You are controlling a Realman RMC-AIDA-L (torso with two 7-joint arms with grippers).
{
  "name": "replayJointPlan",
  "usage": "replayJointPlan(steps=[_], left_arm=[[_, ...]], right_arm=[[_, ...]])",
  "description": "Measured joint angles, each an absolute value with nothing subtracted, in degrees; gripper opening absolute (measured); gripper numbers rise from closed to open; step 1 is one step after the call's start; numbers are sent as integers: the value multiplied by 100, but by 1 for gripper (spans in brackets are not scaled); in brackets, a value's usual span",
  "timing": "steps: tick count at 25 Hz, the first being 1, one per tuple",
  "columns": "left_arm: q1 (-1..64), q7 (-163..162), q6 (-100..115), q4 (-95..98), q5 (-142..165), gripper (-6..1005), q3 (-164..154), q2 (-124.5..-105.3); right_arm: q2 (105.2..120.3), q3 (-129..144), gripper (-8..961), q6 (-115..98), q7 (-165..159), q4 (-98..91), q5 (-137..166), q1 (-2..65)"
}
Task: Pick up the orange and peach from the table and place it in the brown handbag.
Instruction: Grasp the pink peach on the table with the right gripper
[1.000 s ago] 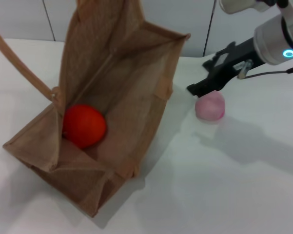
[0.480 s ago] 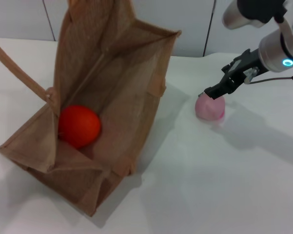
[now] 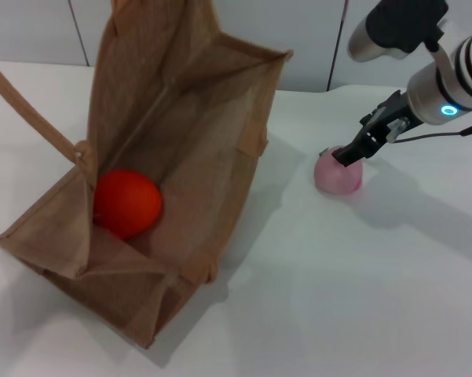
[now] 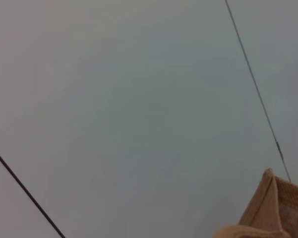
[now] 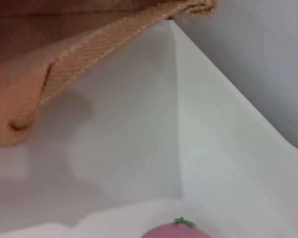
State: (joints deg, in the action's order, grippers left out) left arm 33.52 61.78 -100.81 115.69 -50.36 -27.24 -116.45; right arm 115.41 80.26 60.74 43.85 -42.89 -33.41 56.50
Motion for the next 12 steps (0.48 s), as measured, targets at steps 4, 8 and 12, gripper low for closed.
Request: replayJointPlan(steps=[4, 8, 12], left_arm=[[3376, 6178, -10081, 11565, -5036, 126, -2744, -11645], [3401, 6176, -10090, 11557, -5036, 129, -2747, -11645], [3402, 6190, -10095, 11523, -5036, 133, -2751, -11645]], right_arm=[[11556, 8026, 797, 5857, 4390, -3939, -3343, 5761], [11565, 8025, 797, 5795, 4402, -3638, -3377, 5877], [11586, 8027, 798, 5851, 4403, -3606, -3399, 5879]])
